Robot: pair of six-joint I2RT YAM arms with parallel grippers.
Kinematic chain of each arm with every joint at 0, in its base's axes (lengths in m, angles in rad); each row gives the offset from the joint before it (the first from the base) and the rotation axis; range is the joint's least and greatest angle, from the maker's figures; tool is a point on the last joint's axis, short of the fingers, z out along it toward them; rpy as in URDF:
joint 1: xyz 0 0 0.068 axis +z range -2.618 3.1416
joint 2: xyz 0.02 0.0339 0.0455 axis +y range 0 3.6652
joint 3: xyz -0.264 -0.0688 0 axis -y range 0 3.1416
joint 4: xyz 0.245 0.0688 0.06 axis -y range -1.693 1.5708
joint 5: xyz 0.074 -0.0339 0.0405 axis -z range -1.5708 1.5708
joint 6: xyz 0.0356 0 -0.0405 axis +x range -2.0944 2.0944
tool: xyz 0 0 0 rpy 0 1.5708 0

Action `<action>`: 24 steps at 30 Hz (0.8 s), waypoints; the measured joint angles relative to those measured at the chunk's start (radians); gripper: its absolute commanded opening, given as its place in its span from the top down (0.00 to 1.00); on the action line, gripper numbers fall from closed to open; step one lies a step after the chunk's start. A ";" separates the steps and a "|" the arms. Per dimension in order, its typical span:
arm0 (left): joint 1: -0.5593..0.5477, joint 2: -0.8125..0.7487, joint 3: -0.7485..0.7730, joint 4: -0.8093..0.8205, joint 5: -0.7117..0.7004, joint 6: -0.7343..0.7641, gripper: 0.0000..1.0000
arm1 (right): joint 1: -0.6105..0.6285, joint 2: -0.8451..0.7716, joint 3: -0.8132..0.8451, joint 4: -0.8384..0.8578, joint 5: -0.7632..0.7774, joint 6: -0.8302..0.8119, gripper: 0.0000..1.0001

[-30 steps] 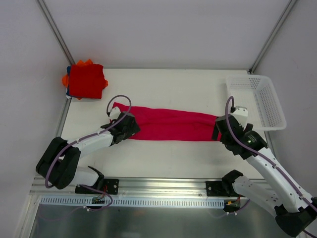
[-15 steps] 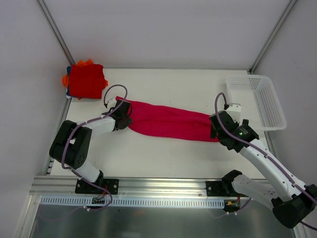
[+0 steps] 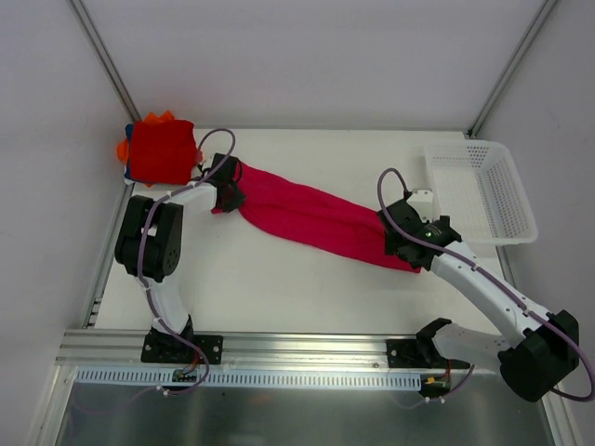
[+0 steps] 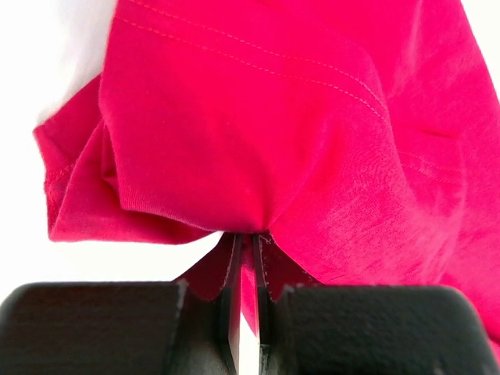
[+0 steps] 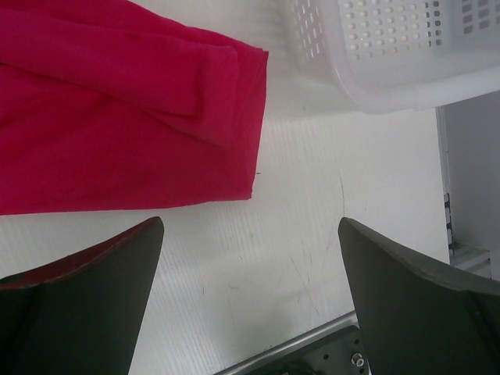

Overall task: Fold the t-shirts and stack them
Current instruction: Fold the tshirt

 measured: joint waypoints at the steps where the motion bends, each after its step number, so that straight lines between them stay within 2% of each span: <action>1: 0.012 0.027 0.041 -0.009 0.011 0.015 1.00 | 0.000 0.010 0.000 0.007 0.000 -0.002 0.01; 6: 0.059 0.200 0.301 -0.076 0.076 0.085 1.00 | -0.006 0.069 0.006 0.042 -0.007 -0.019 0.01; 13: 0.101 0.560 0.832 -0.127 0.222 0.172 1.00 | -0.028 0.152 0.010 0.086 -0.013 -0.046 0.01; 14: 0.105 0.608 0.894 -0.135 0.246 0.179 0.96 | -0.031 0.159 0.010 0.090 -0.014 -0.049 0.01; 15: 0.109 0.644 0.951 -0.150 0.266 0.184 0.79 | -0.033 0.167 0.010 0.095 -0.017 -0.052 0.00; 16: 0.116 0.689 1.016 -0.148 0.294 0.192 0.55 | -0.035 0.173 0.010 0.101 -0.019 -0.055 0.01; 17: 0.120 0.731 1.083 -0.151 0.315 0.197 0.04 | -0.036 0.178 0.010 0.107 -0.022 -0.058 0.00; 20: 0.136 0.836 1.285 -0.114 0.420 0.172 0.01 | -0.039 0.188 0.010 0.119 -0.031 -0.064 0.01; 24: 0.158 0.866 1.322 -0.021 0.544 0.116 0.01 | -0.040 0.191 0.008 0.132 -0.041 -0.068 0.00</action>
